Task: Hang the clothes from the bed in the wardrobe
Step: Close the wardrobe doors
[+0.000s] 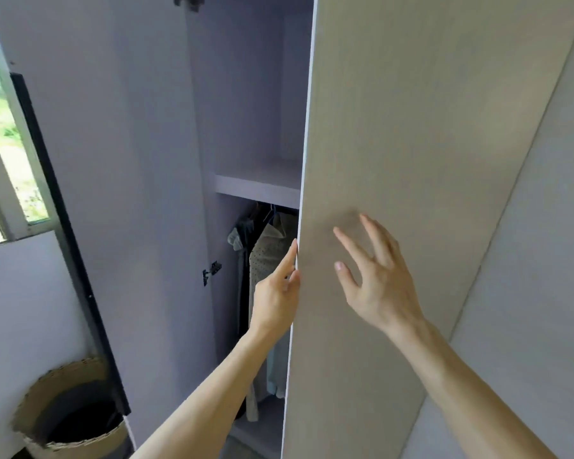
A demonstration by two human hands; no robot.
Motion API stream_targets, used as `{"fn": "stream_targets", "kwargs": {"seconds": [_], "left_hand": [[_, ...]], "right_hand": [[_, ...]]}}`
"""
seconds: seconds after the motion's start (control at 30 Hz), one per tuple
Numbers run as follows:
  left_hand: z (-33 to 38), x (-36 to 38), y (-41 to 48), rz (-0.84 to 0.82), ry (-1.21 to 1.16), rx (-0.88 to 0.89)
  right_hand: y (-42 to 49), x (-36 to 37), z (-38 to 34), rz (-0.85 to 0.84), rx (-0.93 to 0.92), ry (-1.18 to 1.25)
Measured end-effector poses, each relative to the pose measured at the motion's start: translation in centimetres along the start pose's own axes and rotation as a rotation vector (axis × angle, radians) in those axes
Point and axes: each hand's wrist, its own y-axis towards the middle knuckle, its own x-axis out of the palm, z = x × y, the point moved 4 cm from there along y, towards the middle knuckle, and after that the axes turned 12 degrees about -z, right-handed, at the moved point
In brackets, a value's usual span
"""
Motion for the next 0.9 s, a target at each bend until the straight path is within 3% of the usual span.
{"fn": "stream_targets", "kwargs": {"seconds": [0.27,0.7,0.9], "left_hand": [[-4.1,-1.1,8.8,0.006,-0.035,0.02],[-8.0,0.6,18.2,0.074,-0.066,-0.09],[-8.8,1.9,19.3,0.024,-0.129,-0.076]], "right_hand": [[9.4,5.0,3.4,0.001,0.014,-0.45],[13.9,9.3,8.1,0.116,0.051,-0.6],[14.7,9.9,9.2,0.116,0.061,-0.645]]}}
